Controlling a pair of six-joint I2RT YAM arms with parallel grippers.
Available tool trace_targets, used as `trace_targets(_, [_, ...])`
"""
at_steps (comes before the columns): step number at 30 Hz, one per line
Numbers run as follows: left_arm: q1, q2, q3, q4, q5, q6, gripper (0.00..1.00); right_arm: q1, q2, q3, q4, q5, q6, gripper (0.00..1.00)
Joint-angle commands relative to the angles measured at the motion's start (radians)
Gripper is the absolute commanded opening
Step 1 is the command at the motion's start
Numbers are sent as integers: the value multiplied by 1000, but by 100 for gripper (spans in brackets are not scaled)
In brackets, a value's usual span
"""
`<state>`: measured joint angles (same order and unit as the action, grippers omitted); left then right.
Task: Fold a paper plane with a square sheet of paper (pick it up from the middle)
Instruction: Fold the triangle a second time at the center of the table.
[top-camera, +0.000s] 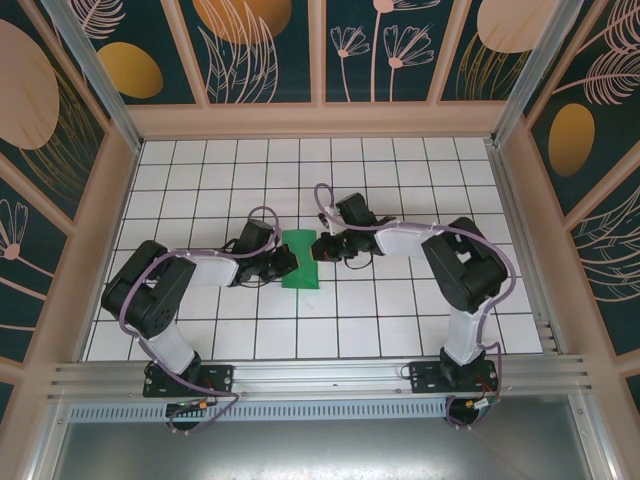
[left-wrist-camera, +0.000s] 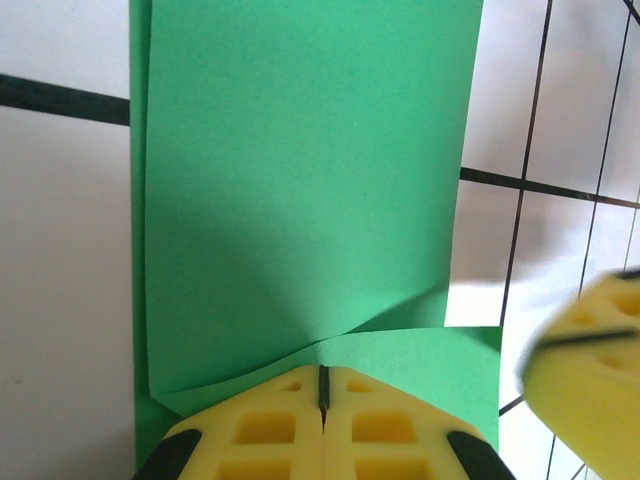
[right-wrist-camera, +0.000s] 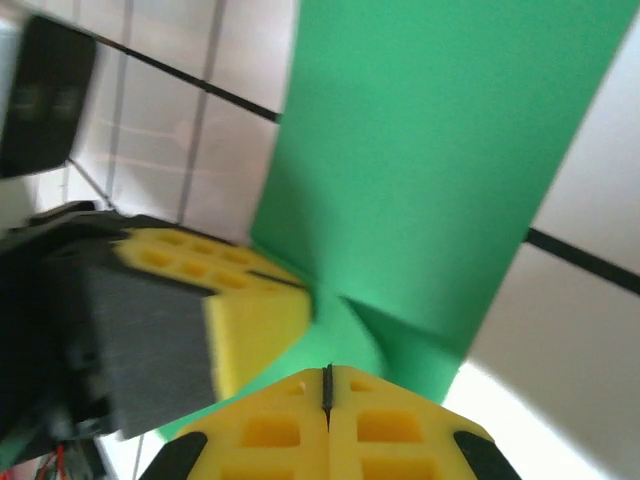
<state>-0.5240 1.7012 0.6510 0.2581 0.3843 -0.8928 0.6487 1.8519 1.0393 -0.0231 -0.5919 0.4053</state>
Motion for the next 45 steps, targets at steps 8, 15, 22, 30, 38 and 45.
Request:
trace_targets(8, [-4,71,-48,-28,-52,-15,0,142,-67,-54,-56,165,93,0])
trace_targets(15, [-4,88,-49,-27,-57,-21,0,167,-28,-29,-76,209,92,0])
trace_targets(22, [-4,104,-49,-44,-75,-23,0,180,8,-21,-108,256,82,0])
trace_targets(30, [-4,112,-44,-70,-100,-22,0,181,10,-28,-128,287,70,0])
trace_targets(38, [-4,112,-47,-83,-113,-18,0,182,5,-71,-115,246,57,0])
trace_targets(45, [-4,107,-52,-79,-111,-17,0,181,-35,-124,-108,211,58,0])
